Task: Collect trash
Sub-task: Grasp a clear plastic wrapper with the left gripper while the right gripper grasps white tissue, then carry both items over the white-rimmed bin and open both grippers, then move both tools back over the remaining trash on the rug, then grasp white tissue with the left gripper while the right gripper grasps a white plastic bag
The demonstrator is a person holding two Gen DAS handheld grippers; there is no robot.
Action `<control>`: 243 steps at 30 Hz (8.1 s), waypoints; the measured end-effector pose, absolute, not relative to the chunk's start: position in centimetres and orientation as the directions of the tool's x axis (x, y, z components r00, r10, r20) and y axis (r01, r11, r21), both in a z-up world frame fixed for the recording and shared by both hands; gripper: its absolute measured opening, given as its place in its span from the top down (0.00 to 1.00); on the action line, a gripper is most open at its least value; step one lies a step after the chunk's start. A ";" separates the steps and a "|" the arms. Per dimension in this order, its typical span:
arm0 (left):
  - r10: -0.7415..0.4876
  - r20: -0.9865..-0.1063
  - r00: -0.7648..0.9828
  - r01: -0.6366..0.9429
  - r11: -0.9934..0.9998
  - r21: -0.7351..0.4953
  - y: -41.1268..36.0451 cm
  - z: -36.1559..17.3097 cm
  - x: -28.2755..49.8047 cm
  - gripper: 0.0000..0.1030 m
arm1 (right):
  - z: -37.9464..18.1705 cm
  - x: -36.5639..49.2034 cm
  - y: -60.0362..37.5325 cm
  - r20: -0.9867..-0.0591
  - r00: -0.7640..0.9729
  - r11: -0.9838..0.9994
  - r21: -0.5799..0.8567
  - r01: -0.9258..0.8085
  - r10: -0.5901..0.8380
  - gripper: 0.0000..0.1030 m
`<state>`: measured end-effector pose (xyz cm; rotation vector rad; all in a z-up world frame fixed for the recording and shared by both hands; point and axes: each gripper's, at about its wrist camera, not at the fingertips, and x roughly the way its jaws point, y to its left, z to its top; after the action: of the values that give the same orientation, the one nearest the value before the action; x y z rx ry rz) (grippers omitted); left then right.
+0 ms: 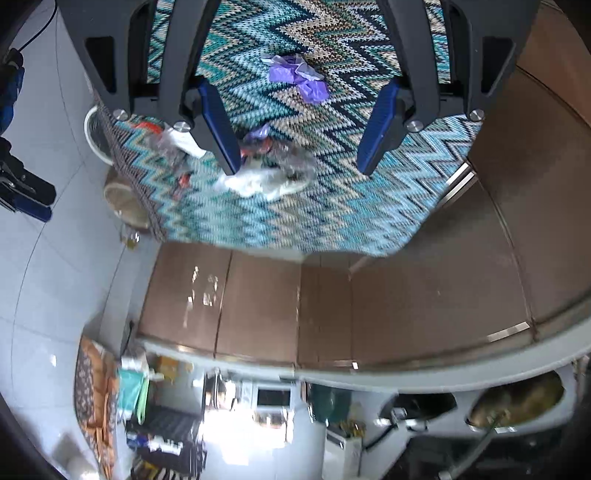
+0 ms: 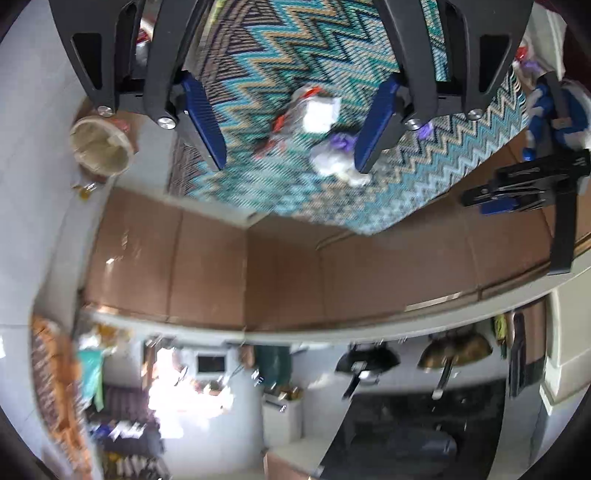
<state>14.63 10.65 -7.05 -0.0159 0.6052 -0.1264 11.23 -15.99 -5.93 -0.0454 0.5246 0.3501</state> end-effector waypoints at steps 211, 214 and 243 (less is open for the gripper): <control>-0.328 -0.618 0.715 0.174 0.939 -0.297 11.8 -6.3 21.7 0.51 | -5.4 16.0 -17.1 -0.530 0.779 0.942 0.162 -0.294 0.335 0.41; -0.341 -0.658 0.671 0.184 0.937 -0.298 11.0 -8.8 24.3 0.51 | -7.3 18.1 -15.3 -0.571 0.740 0.933 0.166 -0.320 0.355 0.41; -0.426 -0.736 0.526 0.216 0.904 -0.369 11.2 -18.3 32.1 0.96 | -18.3 29.4 -6.4 -0.732 0.492 0.861 0.263 -0.435 0.472 0.41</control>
<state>32.10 11.20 -18.26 -0.2443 0.9424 -0.3888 29.40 -6.43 -18.29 0.0453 0.9019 0.5500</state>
